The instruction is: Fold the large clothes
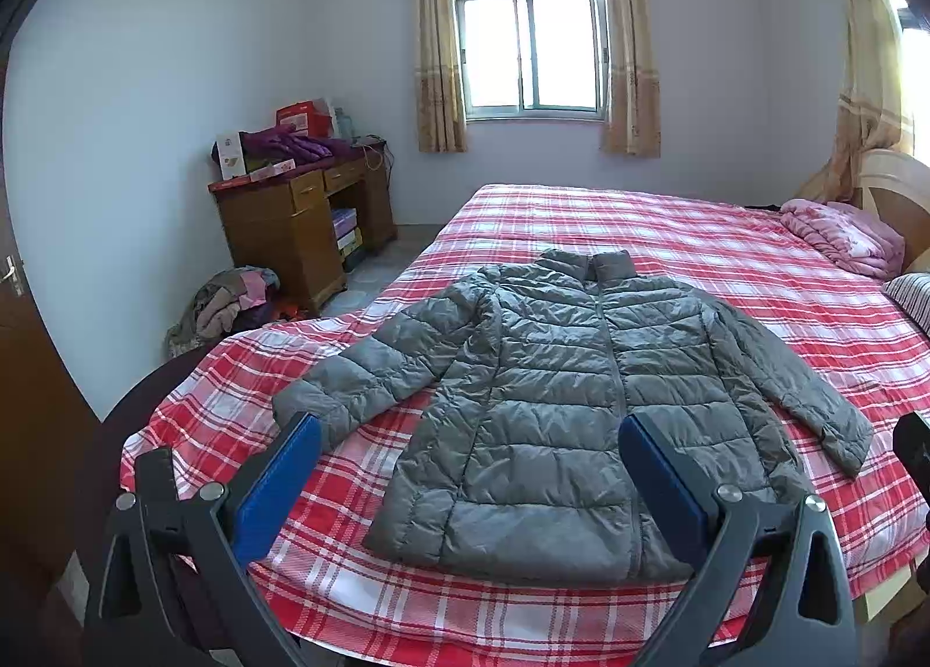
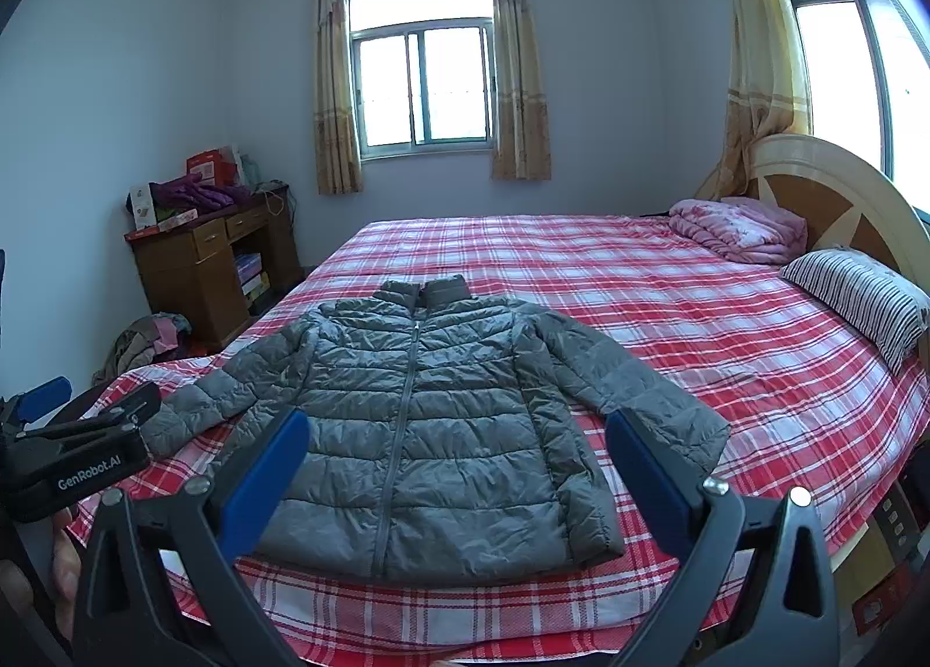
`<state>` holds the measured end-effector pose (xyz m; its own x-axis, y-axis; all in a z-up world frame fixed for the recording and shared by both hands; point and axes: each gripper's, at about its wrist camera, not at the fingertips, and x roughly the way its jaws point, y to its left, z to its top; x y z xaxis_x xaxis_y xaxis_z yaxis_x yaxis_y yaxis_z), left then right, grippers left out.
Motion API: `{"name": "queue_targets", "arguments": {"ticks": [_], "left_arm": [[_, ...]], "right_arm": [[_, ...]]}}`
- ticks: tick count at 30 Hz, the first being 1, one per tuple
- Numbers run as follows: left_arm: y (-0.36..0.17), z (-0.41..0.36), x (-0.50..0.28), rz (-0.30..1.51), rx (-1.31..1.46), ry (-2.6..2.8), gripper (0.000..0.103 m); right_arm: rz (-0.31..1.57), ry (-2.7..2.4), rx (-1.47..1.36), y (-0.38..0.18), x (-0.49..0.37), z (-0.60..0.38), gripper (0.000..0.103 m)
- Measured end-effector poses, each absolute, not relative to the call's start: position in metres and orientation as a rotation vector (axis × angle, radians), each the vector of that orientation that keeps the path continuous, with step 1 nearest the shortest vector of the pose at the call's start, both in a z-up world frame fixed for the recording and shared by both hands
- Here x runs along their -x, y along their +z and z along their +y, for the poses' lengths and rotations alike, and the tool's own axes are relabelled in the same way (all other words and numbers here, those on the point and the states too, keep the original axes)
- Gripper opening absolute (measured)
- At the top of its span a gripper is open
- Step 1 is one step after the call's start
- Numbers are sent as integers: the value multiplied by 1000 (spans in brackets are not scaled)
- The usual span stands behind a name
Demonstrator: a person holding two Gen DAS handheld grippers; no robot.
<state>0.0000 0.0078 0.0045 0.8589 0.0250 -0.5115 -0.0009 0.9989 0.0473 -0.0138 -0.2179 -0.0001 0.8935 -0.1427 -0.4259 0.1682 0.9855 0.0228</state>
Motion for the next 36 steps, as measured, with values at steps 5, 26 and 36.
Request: {"name": "queue_targets", "arguments": {"ticks": [5, 26, 36], "left_arm": [[4, 8, -1, 536, -50, 17, 102], [-3, 10, -6, 542, -52, 39, 102], [-6, 9, -7, 541, -57, 40, 102]], "right_arm": [[437, -154, -58, 2, 14, -216, 103], [439, -151, -62, 3, 13, -214, 103], [442, -147, -66, 3, 11, -213, 103]]}}
